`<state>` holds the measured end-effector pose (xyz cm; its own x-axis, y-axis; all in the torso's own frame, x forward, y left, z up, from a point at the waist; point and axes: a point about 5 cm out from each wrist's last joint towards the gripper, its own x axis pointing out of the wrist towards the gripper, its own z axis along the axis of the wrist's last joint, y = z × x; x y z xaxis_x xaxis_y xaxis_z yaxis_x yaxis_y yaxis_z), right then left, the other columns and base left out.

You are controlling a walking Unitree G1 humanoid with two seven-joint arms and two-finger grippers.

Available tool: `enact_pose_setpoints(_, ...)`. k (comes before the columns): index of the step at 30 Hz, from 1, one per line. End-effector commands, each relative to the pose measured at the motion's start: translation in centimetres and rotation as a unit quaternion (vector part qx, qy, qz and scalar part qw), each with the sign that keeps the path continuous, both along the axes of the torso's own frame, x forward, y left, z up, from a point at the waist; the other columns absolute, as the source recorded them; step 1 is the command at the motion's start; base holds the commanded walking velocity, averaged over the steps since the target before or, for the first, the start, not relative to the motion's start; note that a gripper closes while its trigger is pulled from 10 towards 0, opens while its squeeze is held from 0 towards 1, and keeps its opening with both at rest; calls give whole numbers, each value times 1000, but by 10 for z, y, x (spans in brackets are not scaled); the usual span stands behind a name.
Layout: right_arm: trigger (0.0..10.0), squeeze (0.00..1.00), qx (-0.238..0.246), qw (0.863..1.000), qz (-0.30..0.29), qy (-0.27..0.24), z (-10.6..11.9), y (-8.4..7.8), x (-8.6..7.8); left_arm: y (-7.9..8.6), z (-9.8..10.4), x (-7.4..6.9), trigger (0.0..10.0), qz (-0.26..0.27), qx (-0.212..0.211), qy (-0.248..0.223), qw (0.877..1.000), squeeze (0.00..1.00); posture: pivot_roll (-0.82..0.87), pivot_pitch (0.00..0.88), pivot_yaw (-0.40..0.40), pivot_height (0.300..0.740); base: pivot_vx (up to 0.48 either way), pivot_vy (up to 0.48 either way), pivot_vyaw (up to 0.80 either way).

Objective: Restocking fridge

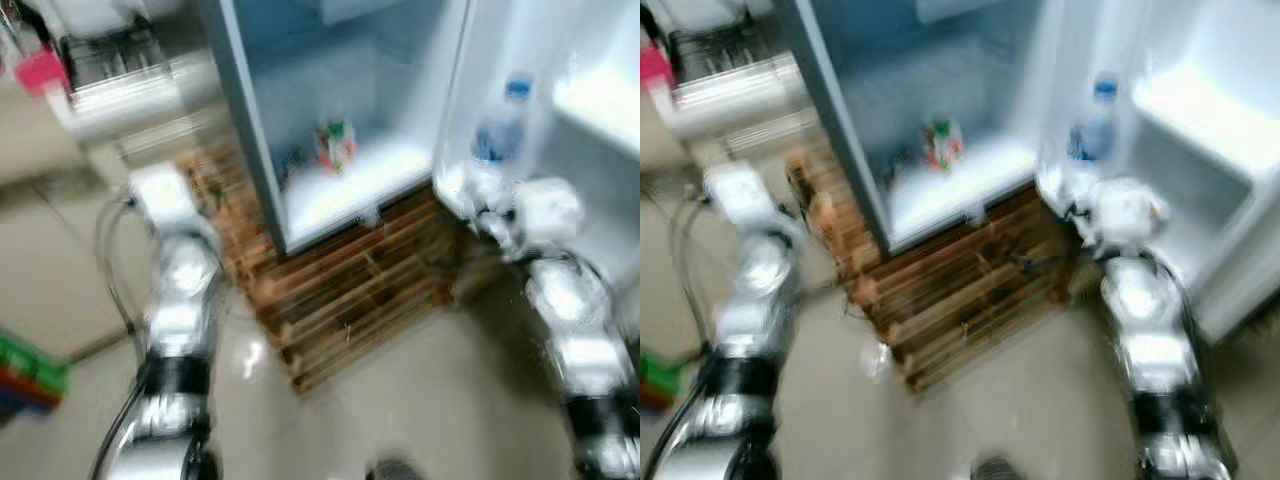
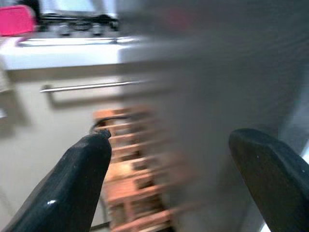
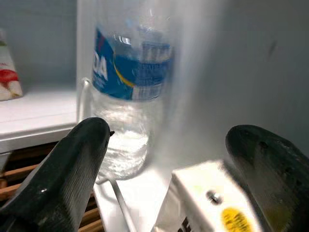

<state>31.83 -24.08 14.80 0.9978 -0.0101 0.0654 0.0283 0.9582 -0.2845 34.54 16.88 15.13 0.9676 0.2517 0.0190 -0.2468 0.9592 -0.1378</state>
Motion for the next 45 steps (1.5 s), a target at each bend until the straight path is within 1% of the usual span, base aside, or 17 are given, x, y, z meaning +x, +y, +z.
enact_pose_setpoints(1, 10000, 0, -8, 999, 43, 5, 3, 11, 2, 22, -1, -6, 10000, 25, 11, 6, 1000, 0, -147, 90, 94, 740, 0, 0, 0)
enact_pose_setpoints(6, 10000, 0, -34, 998, 51, 34, -2, -7, -2, 31, 5, -10, 10000, 20, 33, 2, 999, 0, -117, 113, 117, 740, 0, 0, 0)
enact_pose_setpoints(11, 10000, 0, -62, 998, 10, 30, 2, -34, -7, 34, 6, -13, 10000, 18, 41, 8, 999, 0, -115, 118, 132, 740, 0, 0, 0)
enact_pose_setpoints(15, 10000, 0, -115, 992, -45, 28, 8, -69, -17, 30, 7, -12, 10000, 8, 42, 8, 999, 0, -125, 117, 133, 740, 0, 0, 0)
enact_pose_setpoints(20, 10000, 0, -145, 985, -87, 32, 13, -95, -25, 27, 6, -12, 10000, 3, 39, 11, 999, 0, -136, 114, 135, 740, 0, 0, 0)
enact_pose_setpoints(22, 10000, 0, -164, 979, -114, 35, 15, -109, -29, 26, 6, -12, 10000, 2, 38, 12, 999, 0, -138, 113, 134, 740, 0, 0, 0)
enact_pose_setpoints(23, 10000, 0, -178, 973, -146, 30, 20, -124, -35, 26, 5, -12, 10000, 0, 38, 13, 999, 0, -140, 113, 135, 740, 0, 0, 0)
enact_pose_setpoints(30, 10000, 0, -213, 960, -180, 1, 33, -135, -38, 24, 5, -12, 10000, -3, 37, 15, 999, 0, -141, 112, 133, 740, 0, 0, 0)
enact_pose_setpoints(32, 10000, 0, -241, 949, -202, -16, 40, -139, -38, 23, 5, -12, 10000, -4, 36, 14, 999, 0, -140, 110, 128, 740, 0, 0, 0)
enact_pose_setpoints(35, 10000, 0, -252, 942, -219, -44, 48, -139, -37, 23, 6, -12, 10000, -3, 35, 12, 999, 0, -139, 112, 124, 740, 0, 0, 0)
enact_pose_setpoints(37, 10000, 0, -227, 947, -214, -80, 56, -129, -34, 23, 6, -13, 10000, -2, 34, 9, 999, 0, -140, 110, 119, 740, 0, 0, 0)
enact_pose_setpoints(39, 10000, 0, -171, 960, -183, -128, 63, -103, -28, 23, 6, -13, 10000, -1, 33, 6, 999, 0, -144, 110, 113, 740, 0, 0, 0)
enact_pose_setpoints(40, 10000, 0, -171, 960, -183, -128, 63, -103, -28, 23, 6, -13, 10000, -1, 33, 6, 999, 0, -144, 110, 113, 740, 0, 0, 0)
enact_pose_setpoints(41, 10000, 0, -120, 966, -156, -168, 69, -79, -25, 22, 7, -13, 10000, -1, 34, 3, 999, 0, -150, 108, 111, 740, 0, 0, 0)
enact_pose_setpoints(42, 10000, 0, -106, 965, -147, -190, 72, -67, -25, 21, 7, -13, 10000, -2, 34, 2, 999, 0, -151, 108, 108, 740, 0, 0, 0)
enact_pose_setpoints(43, 10000, 0, -106, 965, -147, -190, 72, -67, -25, 21, 7, -13, 10000, -2, 34, 2, 999, 0, -151, 108, 108, 740, 0, 0, 0)
enact_pose_setpoints(45, 10000, 0, -56, 965, -124, -224, 74, -38, -26, 20, 7, -13, 10000, -3, 34, -1, 999, 0, -156, 103, 102, 740, 0, 0, 0)
